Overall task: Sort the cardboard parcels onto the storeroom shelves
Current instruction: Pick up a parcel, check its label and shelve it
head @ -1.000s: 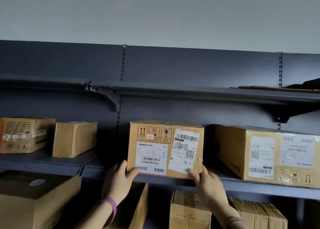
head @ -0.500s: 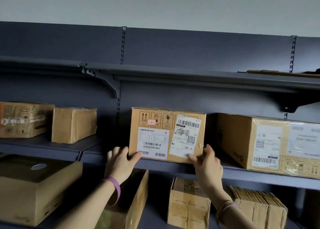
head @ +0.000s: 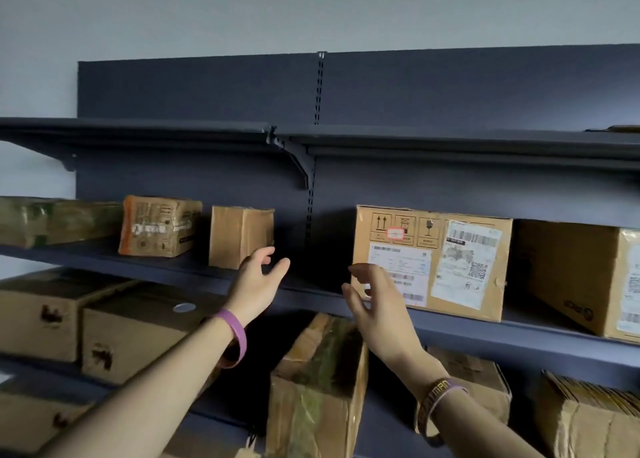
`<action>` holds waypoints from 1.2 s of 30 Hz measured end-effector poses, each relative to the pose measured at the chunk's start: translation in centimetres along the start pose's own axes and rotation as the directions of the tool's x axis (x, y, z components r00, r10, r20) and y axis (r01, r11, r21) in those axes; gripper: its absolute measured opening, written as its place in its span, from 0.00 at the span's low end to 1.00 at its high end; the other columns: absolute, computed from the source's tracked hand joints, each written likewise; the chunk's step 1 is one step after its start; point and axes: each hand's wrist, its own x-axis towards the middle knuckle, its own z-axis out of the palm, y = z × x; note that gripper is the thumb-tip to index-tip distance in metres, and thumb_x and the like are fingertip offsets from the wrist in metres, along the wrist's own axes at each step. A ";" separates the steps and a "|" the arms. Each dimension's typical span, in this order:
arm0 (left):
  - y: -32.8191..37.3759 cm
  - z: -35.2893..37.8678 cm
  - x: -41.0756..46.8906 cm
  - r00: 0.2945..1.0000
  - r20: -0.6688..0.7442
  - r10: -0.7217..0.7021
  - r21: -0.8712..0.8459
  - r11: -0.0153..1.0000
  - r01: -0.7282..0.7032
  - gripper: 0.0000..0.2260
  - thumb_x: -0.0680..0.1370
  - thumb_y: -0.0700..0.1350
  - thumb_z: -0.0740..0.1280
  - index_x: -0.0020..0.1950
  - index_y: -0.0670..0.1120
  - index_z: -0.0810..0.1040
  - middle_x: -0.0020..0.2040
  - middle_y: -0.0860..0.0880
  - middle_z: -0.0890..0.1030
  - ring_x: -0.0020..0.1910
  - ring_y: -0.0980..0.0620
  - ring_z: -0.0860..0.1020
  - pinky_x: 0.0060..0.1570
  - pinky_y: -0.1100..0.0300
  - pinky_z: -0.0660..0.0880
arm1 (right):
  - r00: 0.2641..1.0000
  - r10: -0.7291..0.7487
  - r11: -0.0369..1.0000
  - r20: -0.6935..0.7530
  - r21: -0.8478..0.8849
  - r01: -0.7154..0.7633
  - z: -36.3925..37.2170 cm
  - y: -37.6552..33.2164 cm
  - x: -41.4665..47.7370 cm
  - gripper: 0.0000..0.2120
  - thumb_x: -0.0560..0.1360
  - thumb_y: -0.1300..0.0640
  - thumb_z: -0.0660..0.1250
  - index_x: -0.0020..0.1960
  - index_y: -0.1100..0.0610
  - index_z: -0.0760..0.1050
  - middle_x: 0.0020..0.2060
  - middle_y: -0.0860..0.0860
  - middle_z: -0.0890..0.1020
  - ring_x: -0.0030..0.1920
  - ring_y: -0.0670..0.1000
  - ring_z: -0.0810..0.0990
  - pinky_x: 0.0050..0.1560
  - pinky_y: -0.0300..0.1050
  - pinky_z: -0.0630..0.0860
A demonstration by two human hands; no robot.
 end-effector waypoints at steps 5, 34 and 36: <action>-4.2 -6.5 5.2 1.000 -0.025 0.018 0.039 0.999 -0.017 0.21 0.79 0.50 0.64 0.70 0.45 0.69 0.67 0.46 0.74 0.66 0.50 0.70 0.60 0.61 0.65 | 0.999 0.031 0.999 0.020 0.038 -0.032 8.5 -2.2 4.5 0.14 0.79 0.54 0.65 0.63 0.55 0.73 0.58 0.49 0.78 0.59 0.47 0.75 0.61 0.44 0.73; -17.6 -10.4 21.3 0.904 0.396 0.161 -0.307 0.951 -0.035 0.13 0.73 0.42 0.73 0.54 0.54 0.78 0.51 0.61 0.82 0.55 0.65 0.77 0.54 0.68 0.73 | 0.959 0.281 0.955 -0.020 0.108 -0.278 25.8 -3.2 15.9 0.12 0.72 0.59 0.73 0.53 0.46 0.80 0.39 0.44 0.84 0.42 0.42 0.81 0.46 0.38 0.78; -17.8 -10.6 21.1 0.915 0.346 0.205 -0.340 0.937 -0.081 0.19 0.68 0.34 0.74 0.48 0.56 0.77 0.45 0.66 0.83 0.48 0.69 0.79 0.45 0.76 0.72 | 0.955 0.277 0.957 -0.107 0.115 -0.265 25.8 -3.4 15.5 0.16 0.66 0.62 0.78 0.45 0.46 0.77 0.37 0.41 0.84 0.41 0.39 0.82 0.42 0.33 0.76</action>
